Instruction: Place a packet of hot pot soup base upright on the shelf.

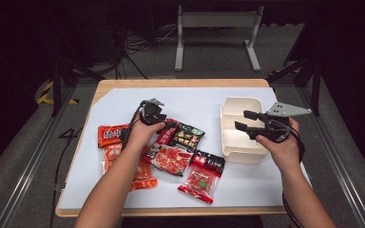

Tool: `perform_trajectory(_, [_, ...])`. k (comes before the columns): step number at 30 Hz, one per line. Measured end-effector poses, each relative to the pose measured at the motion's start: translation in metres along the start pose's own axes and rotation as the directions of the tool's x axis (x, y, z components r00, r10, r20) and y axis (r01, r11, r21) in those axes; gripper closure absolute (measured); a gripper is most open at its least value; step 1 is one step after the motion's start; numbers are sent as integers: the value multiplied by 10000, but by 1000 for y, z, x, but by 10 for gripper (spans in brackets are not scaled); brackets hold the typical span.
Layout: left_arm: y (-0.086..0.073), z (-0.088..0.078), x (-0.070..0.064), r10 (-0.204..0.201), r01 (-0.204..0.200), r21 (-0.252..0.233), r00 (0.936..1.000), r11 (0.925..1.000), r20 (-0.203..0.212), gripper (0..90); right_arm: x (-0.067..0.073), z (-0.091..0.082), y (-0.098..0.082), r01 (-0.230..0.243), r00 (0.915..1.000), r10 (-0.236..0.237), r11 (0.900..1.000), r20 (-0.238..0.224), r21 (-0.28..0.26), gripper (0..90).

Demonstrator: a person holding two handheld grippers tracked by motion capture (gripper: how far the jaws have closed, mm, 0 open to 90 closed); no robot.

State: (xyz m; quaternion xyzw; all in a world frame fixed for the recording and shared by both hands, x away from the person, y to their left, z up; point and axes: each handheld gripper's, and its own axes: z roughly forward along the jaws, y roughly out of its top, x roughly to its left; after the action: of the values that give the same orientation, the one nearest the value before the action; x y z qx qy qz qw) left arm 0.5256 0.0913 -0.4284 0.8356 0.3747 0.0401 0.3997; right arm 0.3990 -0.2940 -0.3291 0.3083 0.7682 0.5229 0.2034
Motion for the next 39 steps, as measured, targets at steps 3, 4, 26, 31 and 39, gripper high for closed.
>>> perform_trajectory(3, [-1,3,1,-15,16,182,10000,9998,-31,385,0,0,0,-7,10000,7,10000,-10,-19,413])
perform_trajectory(4, [-2,5,1,12,-10,296,10000,9996,-50,385,0,0,0,4,10000,-4,10000,10,-25,412])
perform_trajectory(26, [-3,10,0,-98,90,1245,9999,9922,58,689,2,0,1,-181,9998,180,9998,-78,-118,397])
perform_trajectory(31, [-1,9,4,-598,538,1378,9974,9890,395,786,2,0,1,-203,9998,202,9997,-90,-110,396])
perform_trajectory(39, [-1,6,2,-809,759,1165,9960,9903,390,845,0,0,0,-252,9997,251,9996,-61,-145,396])
